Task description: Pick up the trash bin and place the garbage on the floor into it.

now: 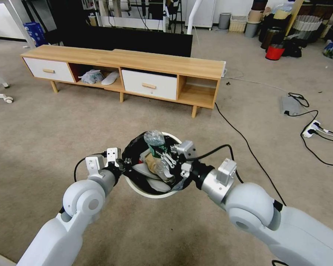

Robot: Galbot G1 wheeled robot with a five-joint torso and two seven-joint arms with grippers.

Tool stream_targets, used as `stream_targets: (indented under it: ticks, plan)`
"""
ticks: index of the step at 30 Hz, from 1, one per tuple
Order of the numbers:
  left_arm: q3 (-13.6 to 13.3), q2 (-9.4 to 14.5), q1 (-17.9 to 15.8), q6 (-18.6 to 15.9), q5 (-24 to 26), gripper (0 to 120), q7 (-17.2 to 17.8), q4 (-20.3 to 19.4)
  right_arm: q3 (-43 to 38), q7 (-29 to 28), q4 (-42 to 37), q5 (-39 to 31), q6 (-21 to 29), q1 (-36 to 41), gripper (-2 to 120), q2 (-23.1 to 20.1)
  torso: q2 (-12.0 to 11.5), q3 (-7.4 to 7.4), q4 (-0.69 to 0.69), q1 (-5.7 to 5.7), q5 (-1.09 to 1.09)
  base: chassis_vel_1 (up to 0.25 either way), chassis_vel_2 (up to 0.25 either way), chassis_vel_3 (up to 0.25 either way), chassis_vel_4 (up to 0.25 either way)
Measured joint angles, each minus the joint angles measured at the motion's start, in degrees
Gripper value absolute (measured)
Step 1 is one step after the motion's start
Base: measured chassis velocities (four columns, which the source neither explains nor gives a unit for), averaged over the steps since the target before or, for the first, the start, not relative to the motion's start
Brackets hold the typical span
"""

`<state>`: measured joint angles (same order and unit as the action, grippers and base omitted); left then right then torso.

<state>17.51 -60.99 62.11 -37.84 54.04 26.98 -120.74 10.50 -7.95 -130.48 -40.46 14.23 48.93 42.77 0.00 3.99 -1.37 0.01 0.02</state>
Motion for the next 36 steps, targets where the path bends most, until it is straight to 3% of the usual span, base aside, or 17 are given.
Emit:
stream_targets:
  ticks: [14, 36]
  plan:
    - [0.89, 0.15, 1.09, -0.08, -1.59, 1, -0.61, -2.79, -3.4, 2.52, 1.37, 3.9, -1.75, 4.83, 17, -2.21, -0.01, 0.0, -0.01, 0.0, -0.12, 0.0, 0.0, 0.0, 0.0]
    - [1.23, -0.45, 4.45, -0.45, -3.28, 1, -2.48, -4.33, 1.74, 1.85, 4.07, 1.98, -1.5, -3.35, 16, 2.19, -0.01, 0.0, 0.03, 0.01, -0.03, 0.0, 0.0, 0.0, 0.0]
